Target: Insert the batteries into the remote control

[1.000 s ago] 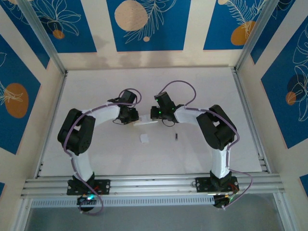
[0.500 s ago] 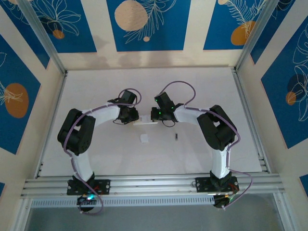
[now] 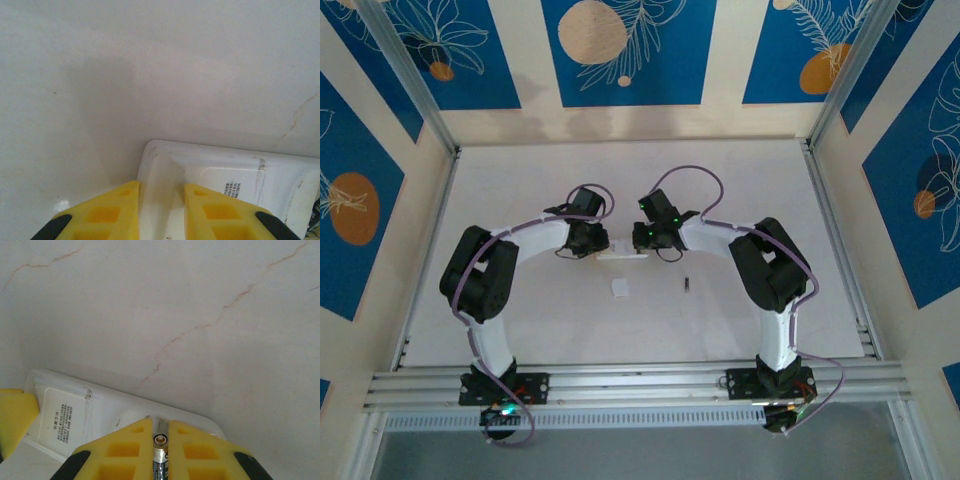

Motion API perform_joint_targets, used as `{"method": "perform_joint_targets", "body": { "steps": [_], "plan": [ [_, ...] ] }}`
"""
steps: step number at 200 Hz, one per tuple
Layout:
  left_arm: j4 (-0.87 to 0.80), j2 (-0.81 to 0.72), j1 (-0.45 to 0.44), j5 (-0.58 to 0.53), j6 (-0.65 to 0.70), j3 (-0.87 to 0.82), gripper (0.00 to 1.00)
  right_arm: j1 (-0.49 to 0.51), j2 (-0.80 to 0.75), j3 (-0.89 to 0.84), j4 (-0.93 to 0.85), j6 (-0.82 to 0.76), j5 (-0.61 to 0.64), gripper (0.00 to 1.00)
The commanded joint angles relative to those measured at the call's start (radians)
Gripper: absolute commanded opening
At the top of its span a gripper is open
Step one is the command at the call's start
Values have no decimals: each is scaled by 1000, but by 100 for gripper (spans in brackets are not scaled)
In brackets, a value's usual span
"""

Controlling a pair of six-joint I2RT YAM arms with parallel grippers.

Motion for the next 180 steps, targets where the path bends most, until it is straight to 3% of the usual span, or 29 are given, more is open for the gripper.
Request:
{"method": "perform_joint_targets", "body": {
  "steps": [1,72,180],
  "plan": [
    [-10,20,-40,47,-8,-23,24,15,13,29,-116,-20,4,16],
    [-7,20,-43,47,-9,-23,24,-3,13,66,-137,-21,-26,20],
    [-3,22,-45,48,-8,-26,25,-18,16,91,-151,44,5,12]
  ]
}}
